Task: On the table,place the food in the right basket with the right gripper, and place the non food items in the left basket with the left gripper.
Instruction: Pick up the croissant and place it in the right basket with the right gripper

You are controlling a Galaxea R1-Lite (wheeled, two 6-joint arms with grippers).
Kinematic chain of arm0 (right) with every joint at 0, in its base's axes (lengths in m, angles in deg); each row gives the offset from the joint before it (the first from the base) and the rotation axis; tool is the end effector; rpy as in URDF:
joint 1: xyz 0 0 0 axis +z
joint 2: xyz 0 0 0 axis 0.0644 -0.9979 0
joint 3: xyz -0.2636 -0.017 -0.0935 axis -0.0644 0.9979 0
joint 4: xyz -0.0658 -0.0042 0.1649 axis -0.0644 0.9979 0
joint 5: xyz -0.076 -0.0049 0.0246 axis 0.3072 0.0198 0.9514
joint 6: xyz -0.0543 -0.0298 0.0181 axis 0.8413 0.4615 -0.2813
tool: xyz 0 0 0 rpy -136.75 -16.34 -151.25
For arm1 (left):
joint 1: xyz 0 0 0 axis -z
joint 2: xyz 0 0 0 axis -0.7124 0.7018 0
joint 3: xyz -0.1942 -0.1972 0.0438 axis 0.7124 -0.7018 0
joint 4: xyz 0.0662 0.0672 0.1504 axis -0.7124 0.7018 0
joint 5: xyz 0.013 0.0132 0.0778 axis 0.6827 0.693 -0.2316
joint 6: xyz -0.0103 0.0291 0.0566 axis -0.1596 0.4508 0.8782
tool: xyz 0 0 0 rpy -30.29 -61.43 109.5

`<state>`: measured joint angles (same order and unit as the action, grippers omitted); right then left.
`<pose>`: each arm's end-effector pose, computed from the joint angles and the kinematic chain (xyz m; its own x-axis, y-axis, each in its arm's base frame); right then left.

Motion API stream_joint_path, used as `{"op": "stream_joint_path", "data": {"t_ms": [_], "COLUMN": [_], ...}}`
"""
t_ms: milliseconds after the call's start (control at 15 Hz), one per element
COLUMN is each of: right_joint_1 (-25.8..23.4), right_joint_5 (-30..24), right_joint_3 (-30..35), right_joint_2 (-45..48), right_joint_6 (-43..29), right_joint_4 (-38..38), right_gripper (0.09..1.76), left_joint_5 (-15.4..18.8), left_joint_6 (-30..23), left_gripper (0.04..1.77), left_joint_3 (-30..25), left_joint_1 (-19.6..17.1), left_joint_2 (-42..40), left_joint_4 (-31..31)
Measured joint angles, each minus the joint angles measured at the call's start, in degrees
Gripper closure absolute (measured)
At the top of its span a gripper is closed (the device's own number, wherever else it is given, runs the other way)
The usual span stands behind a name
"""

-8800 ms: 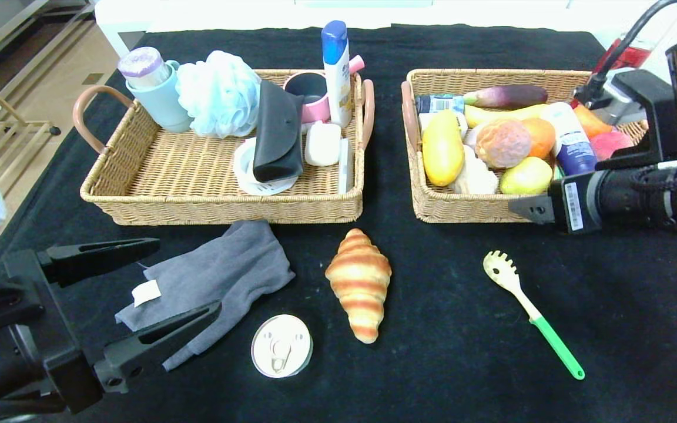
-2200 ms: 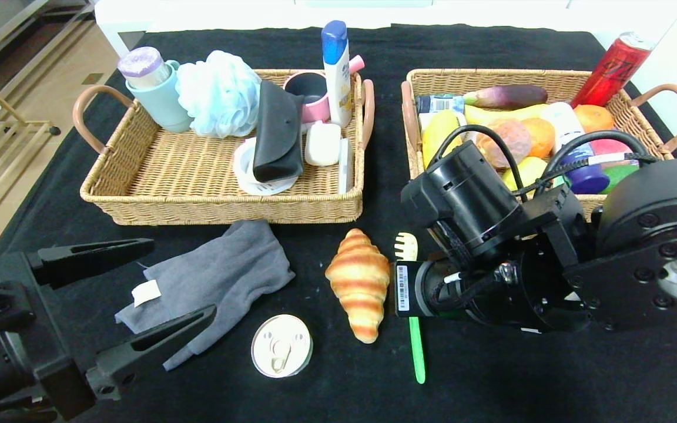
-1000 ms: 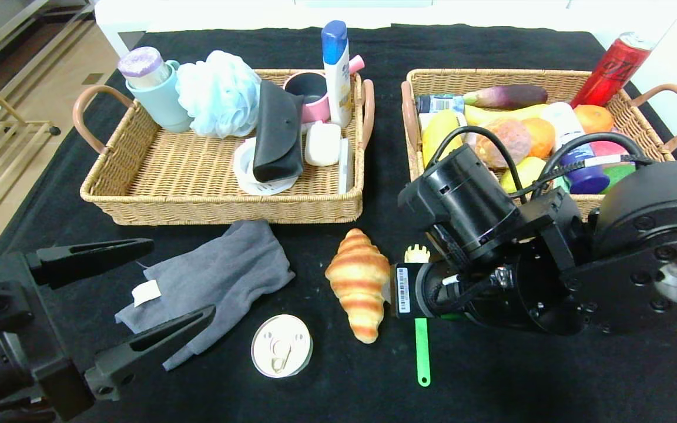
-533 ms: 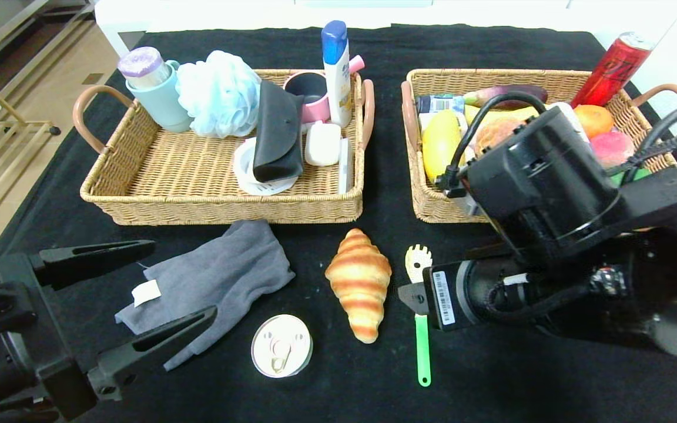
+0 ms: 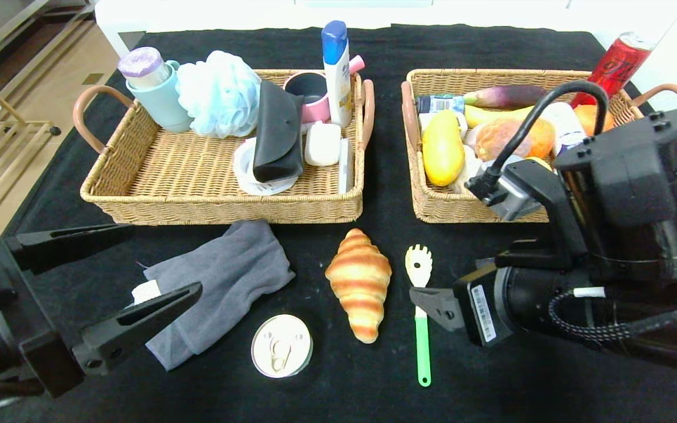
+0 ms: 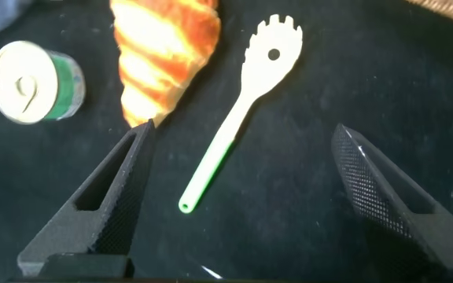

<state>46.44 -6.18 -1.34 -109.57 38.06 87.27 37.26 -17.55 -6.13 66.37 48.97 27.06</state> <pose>0.2047 0.2144 0.2134 0.7440 0.4139 -0.5246 -0.4759 0.8793 0.0189 0.1551 -0.0735 0.2324 0.8370 -0.5390 -0.0947 0.5461 0.8115 0.2079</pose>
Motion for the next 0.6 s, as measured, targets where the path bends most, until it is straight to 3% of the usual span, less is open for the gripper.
{"op": "stream_joint_path", "data": {"t_ms": [267, 600], "right_joint_1": [1.22, 5.05], "right_joint_5": [2.78, 10.01], "right_joint_3": [-9.14, -23.11], "right_joint_2": [-7.19, -18.01], "right_joint_6": [-3.46, -8.20], "right_joint_4": [1.51, 6.64], "right_gripper": [0.19, 0.17], "left_joint_5": [0.00, 0.15], "left_joint_6": [0.17, 0.21], "left_gripper": [0.09, 0.09], "left_joint_3": [0.20, 1.33], "left_joint_1": [-0.28, -1.10], "left_joint_2": [-0.67, -2.56], "left_joint_4": [-0.09, 0.45]}}
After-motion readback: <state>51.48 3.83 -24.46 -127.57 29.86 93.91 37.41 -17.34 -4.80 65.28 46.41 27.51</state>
